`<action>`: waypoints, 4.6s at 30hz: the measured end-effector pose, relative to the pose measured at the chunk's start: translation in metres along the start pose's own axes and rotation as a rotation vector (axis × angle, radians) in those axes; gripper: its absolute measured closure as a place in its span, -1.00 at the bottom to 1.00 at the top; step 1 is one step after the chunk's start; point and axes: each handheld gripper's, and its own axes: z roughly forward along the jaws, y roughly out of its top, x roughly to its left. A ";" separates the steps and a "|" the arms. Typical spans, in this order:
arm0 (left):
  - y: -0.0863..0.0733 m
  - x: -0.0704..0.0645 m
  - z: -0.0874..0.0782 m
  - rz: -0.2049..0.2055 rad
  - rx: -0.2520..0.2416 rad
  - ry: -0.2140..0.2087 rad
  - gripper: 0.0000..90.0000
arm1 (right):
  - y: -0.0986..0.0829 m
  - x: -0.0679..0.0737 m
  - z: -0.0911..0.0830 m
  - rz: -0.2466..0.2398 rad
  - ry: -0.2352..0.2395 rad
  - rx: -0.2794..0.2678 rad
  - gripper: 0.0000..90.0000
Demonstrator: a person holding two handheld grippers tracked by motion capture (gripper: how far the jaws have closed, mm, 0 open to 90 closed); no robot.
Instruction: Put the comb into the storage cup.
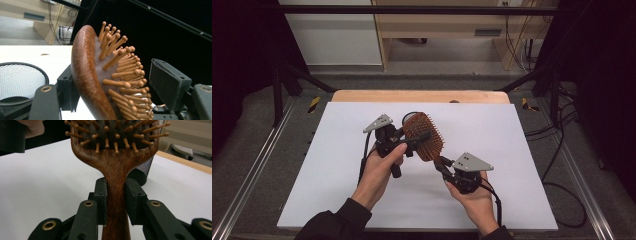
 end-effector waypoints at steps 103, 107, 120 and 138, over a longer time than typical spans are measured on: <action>0.066 0.001 -0.013 0.019 -0.076 0.075 0.13 | -0.049 -0.063 -0.056 0.138 -0.189 -0.050 -0.86; 0.071 0.002 -0.013 0.026 -0.081 0.081 0.13 | -0.053 -0.070 -0.062 0.139 -0.230 -0.068 -0.89; 0.101 0.019 -0.013 0.004 -0.174 0.100 0.14 | -0.060 -0.097 -0.088 0.206 -0.245 -0.216 -0.87; 0.108 0.040 0.007 0.034 -0.149 0.150 0.14 | -0.068 -0.110 -0.102 0.246 -0.255 -0.253 -0.87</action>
